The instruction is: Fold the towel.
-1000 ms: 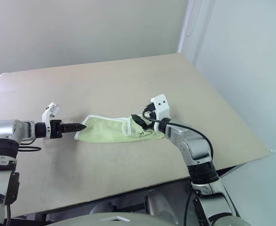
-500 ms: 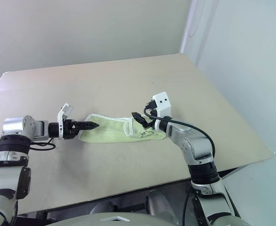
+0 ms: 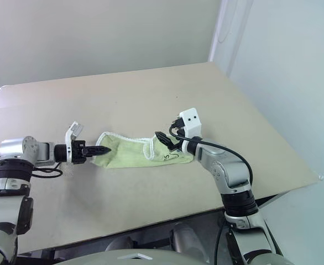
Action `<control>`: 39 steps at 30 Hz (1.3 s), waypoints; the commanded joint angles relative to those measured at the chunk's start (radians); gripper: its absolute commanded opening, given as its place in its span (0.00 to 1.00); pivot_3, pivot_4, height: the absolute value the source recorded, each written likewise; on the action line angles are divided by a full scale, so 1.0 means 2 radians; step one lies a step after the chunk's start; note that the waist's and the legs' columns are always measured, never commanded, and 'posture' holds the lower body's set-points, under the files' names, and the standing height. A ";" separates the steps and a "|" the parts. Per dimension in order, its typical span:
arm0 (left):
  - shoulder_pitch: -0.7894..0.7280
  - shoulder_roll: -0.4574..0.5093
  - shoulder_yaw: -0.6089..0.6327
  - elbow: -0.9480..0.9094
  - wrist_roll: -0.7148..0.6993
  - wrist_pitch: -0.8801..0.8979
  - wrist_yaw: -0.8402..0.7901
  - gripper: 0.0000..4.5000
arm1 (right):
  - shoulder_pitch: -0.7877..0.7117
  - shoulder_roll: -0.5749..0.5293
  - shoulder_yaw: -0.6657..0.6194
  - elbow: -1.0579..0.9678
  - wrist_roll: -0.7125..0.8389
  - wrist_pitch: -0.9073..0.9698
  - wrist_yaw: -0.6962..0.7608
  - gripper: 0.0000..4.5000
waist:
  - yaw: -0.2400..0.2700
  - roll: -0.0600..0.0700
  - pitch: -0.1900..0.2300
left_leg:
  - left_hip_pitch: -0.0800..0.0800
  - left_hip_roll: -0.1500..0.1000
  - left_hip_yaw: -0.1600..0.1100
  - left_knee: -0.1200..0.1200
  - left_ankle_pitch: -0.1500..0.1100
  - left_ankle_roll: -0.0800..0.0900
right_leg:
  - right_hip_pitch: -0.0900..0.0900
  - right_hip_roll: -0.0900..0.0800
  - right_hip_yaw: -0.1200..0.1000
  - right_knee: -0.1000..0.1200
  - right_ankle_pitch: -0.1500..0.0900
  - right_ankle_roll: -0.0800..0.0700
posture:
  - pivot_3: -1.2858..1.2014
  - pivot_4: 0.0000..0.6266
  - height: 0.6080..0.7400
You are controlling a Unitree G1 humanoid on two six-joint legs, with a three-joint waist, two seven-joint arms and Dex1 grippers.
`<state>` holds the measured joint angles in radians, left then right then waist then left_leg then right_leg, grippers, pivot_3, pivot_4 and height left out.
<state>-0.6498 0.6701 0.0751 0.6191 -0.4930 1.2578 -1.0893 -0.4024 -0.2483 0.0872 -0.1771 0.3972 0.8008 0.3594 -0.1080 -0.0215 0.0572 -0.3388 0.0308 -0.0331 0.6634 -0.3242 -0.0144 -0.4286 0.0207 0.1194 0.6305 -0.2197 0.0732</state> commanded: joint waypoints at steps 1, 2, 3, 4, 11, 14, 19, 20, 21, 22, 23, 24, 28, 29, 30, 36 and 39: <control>0.000 0.022 0.012 -0.019 -0.009 -0.007 -0.005 0.01 | -0.004 -0.001 -0.016 -0.024 0.005 -0.002 0.001 1.00 | -0.001 0.000 0.000 | 0.000 0.000 0.000 0.000 0.000 0.000 | 0.000 0.000 0.000 0.000 0.000 0.000 | 0.52 0.00 1.00; 0.000 0.026 0.013 -0.020 -0.007 -0.010 -0.004 0.01 | -0.003 -0.001 -0.018 -0.024 0.007 -0.001 0.001 1.00 | 0.000 0.000 0.000 | 0.000 0.000 0.000 0.000 0.000 0.000 | 0.000 0.000 0.000 0.000 0.000 0.000 | 0.52 0.00 1.00; 0.001 0.031 0.011 -0.020 -0.006 -0.012 -0.005 0.01 | -0.003 -0.001 -0.019 -0.025 0.008 0.000 0.002 1.00 | 0.000 0.000 0.000 | 0.000 0.000 0.000 0.000 0.000 0.000 | 0.000 0.000 0.000 0.000 0.000 0.000 | 0.52 0.00 1.00; 0.001 0.038 0.011 -0.021 -0.005 -0.014 -0.007 0.01 | -0.001 -0.002 -0.020 -0.027 0.011 0.003 0.005 1.00 | 0.000 0.000 0.000 | 0.000 0.000 0.000 0.000 0.000 0.000 | 0.000 0.000 0.000 0.000 0.000 0.000 | 0.52 0.00 1.00; 0.003 0.109 0.008 0.000 0.002 -0.029 -0.036 0.01 | 0.023 -0.025 -0.016 -0.068 0.036 0.015 0.051 1.00 | -0.009 0.000 0.000 | 0.000 0.000 0.000 0.000 0.000 0.000 | 0.000 0.000 0.000 0.000 0.000 0.000 | 0.52 0.00 1.00; 0.005 0.147 -0.002 0.013 0.008 -0.031 -0.060 0.01 | 0.040 -0.045 -0.011 -0.093 0.048 0.011 0.081 1.00 | -0.011 0.000 0.001 | 0.000 0.000 0.000 0.000 0.000 0.000 | 0.000 0.000 0.000 0.000 0.000 0.000 | 0.52 0.00 1.00; -0.003 0.188 -0.032 0.021 0.020 -0.041 -0.104 0.01 | 0.055 -0.074 -0.005 -0.109 0.056 0.004 0.117 1.00 | -0.009 0.000 0.001 | 0.000 0.000 0.000 -0.001 0.000 0.000 | -0.001 0.000 0.000 0.000 0.000 0.000 | 0.52 0.00 1.00; -0.009 0.192 -0.037 0.022 0.021 -0.039 -0.112 0.01 | 0.059 -0.080 -0.004 -0.113 0.059 0.003 0.126 1.00 | -0.009 -0.001 0.001 | 0.000 0.000 0.000 -0.001 0.000 0.000 | -0.001 0.000 0.000 0.000 0.000 0.000 | 0.52 0.00 1.00; -0.015 0.193 -0.042 0.021 0.021 -0.037 -0.116 0.01 | 0.061 -0.084 -0.003 -0.115 0.061 0.002 0.132 1.00 | -0.008 -0.001 0.001 | 0.000 0.000 0.000 -0.001 0.000 0.000 | -0.001 0.000 0.000 0.000 0.000 0.000 | 0.52 0.00 1.00; -0.018 0.193 -0.044 0.021 0.022 -0.036 -0.118 0.01 | 0.062 -0.085 -0.003 -0.116 0.062 0.001 0.135 1.00 | -0.008 -0.001 0.001 | 0.000 0.000 0.000 0.000 0.000 0.000 | -0.001 0.000 0.000 0.000 0.000 0.000 | 0.52 0.00 1.00; -0.022 0.187 -0.049 0.012 0.020 -0.031 -0.121 0.01 | 0.062 -0.086 -0.002 -0.113 0.059 -0.001 0.136 1.00 | -0.008 -0.001 0.001 | 0.000 0.000 0.000 0.000 0.000 0.000 | -0.001 0.000 0.000 0.000 0.000 0.000 | 0.52 0.00 1.00; -0.025 0.183 -0.053 0.005 0.018 -0.027 -0.123 0.01 | 0.061 -0.086 -0.001 -0.110 0.057 -0.003 0.137 1.00 | -0.008 -0.001 0.001 | 0.000 0.000 0.000 0.000 0.000 0.000 | -0.001 0.000 0.000 0.000 0.000 0.000 | 0.52 0.00 1.00; -0.029 0.179 -0.057 -0.001 0.019 -0.023 -0.127 0.01 | 0.061 -0.086 0.000 -0.106 0.054 -0.005 0.139 1.00 | -0.009 -0.001 0.001 | 0.000 0.000 0.000 0.000 0.000 0.000 | -0.001 0.000 0.000 0.000 0.000 0.000 | 0.52 0.00 1.00; -0.028 0.179 -0.057 -0.002 0.019 -0.023 -0.127 0.01 | 0.061 -0.086 0.000 -0.106 0.053 -0.005 0.139 1.00 | -0.010 -0.001 0.001 | 0.000 0.000 0.000 -0.001 0.000 0.000 | -0.001 0.000 0.000 0.000 0.000 0.000 | 0.52 0.00 1.00; -0.029 0.179 -0.057 -0.002 0.020 -0.023 -0.127 0.01 | 0.061 -0.086 0.000 -0.106 0.053 -0.005 0.139 1.00 | -0.010 -0.001 0.001 | 0.000 0.000 0.000 -0.001 0.000 0.000 | -0.001 0.000 0.000 0.000 0.000 0.000 | 0.52 0.00 1.00; -0.029 0.180 -0.058 -0.001 0.019 -0.022 -0.128 0.01 | 0.061 -0.086 0.000 -0.106 0.053 -0.006 0.140 1.00 | -0.008 -0.001 0.001 | 0.000 0.000 0.000 -0.001 0.000 0.000 | -0.001 0.000 0.000 0.000 0.000 0.000 | 0.52 0.00 1.00; -0.029 0.180 -0.058 -0.001 0.020 -0.022 -0.128 0.01 | 0.061 -0.086 0.000 -0.106 0.053 -0.006 0.140 1.00 | -0.008 -0.001 0.001 | 0.000 0.000 0.000 0.000 0.000 0.000 | -0.001 0.000 0.000 0.000 0.000 0.000 | 0.52 0.00 1.00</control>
<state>-0.6835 1.0164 -0.0482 0.6351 -0.4484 1.2112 -1.3349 -0.2731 -0.4161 0.0941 -0.3676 0.4960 0.8071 0.6341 -0.1237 -0.0232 0.0598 -0.3396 0.0313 -0.0331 0.6623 -0.3243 -0.0143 -0.4305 0.0212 0.1191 0.6302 -0.2204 0.0729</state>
